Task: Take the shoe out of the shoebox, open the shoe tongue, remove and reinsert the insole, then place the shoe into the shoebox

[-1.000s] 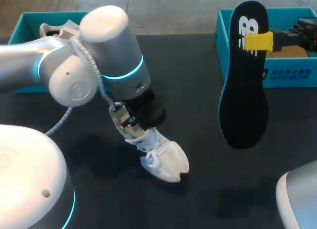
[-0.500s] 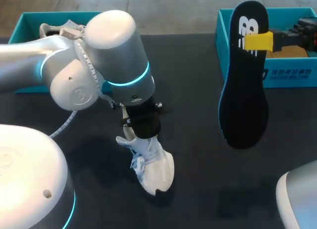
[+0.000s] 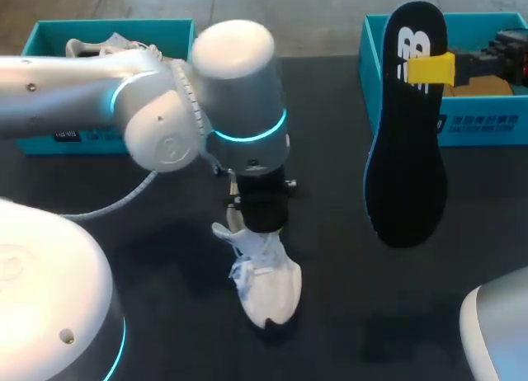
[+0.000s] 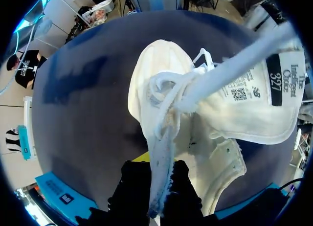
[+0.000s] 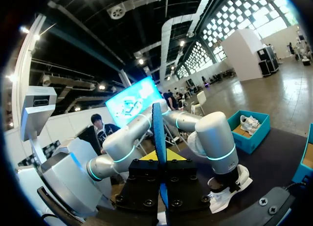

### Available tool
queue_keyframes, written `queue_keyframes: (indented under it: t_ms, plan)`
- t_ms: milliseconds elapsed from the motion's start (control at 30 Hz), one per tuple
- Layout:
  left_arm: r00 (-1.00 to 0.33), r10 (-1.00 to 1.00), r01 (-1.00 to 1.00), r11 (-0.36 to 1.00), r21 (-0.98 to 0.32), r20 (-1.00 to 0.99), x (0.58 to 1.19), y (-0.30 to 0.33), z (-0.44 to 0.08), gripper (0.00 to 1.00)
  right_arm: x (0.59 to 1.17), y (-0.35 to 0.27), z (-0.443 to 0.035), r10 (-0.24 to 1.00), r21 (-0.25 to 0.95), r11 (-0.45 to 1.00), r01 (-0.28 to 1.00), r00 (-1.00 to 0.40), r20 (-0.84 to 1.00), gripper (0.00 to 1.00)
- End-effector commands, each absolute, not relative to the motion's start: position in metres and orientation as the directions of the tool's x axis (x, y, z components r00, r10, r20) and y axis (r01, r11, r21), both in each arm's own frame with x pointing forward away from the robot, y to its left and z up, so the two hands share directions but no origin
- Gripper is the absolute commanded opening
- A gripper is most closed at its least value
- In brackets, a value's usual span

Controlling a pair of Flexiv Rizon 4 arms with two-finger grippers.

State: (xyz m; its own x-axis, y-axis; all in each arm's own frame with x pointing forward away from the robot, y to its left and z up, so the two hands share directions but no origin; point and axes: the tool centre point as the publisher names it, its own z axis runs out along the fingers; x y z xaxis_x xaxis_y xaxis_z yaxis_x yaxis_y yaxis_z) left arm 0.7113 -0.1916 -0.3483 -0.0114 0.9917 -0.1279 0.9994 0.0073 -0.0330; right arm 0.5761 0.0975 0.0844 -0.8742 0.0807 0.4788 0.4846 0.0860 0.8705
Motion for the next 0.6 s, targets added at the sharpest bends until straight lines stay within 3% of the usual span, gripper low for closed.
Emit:
queue_keyframes:
  t_ms: [33,600]
  plan:
    - [-0.010,0.997,0.999,0.007,-0.049,-0.077,0.716,-0.212,-0.355,0.00,0.579,0.100,0.086,0.081,0.869,0.091,0.487,-0.873,0.481,0.00]
    - [-0.027,1.000,0.996,0.028,-0.088,0.008,0.712,-0.227,-0.378,0.00,0.579,0.100,0.086,0.081,0.869,0.091,0.487,-0.873,0.481,0.00]
